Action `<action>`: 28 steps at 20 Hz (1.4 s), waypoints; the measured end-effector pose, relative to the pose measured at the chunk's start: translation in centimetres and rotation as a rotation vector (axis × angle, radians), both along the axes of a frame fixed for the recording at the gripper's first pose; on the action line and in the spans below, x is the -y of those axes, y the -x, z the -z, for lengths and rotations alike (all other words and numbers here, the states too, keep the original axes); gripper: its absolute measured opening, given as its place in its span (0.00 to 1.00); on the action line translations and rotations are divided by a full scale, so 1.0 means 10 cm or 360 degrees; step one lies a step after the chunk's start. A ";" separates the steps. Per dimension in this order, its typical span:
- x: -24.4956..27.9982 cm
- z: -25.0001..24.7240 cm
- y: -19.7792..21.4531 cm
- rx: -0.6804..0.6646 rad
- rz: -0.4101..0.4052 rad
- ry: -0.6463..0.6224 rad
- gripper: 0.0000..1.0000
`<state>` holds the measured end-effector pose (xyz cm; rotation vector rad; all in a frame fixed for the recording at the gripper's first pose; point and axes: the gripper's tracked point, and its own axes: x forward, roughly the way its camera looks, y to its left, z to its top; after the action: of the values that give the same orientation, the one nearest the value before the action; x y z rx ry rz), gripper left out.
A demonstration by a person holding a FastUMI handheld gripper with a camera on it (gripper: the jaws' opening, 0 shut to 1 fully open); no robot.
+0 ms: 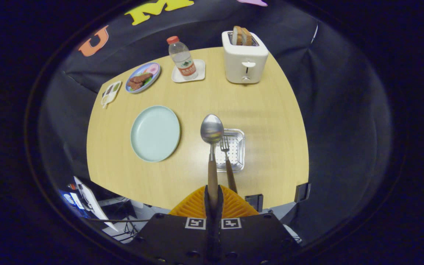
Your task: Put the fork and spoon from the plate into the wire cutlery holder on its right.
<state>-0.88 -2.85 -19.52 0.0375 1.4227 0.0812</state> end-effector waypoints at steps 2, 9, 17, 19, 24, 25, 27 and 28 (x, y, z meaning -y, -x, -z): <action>0.08 0.06 0.04 -0.0056 0.0034 -0.0015 0.01; 0.17 0.14 0.05 -0.0166 0.0102 -0.0052 0.01; 0.12 0.19 -0.01 -0.0210 0.0213 -0.0103 0.07; 0.08 0.15 -0.11 -0.0175 0.0255 -0.0129 0.10; 0.00 0.02 -0.31 0.0010 0.0224 -0.0169 0.44; -0.03 -0.02 -0.36 0.0063 0.0207 -0.0172 0.52; -0.08 -0.13 -0.47 0.0188 0.0165 -0.0163 0.68; -0.09 -0.16 -0.53 0.0261 0.0143 -0.0144 0.76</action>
<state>4.46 -1.99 -17.88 0.1661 1.2511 0.0726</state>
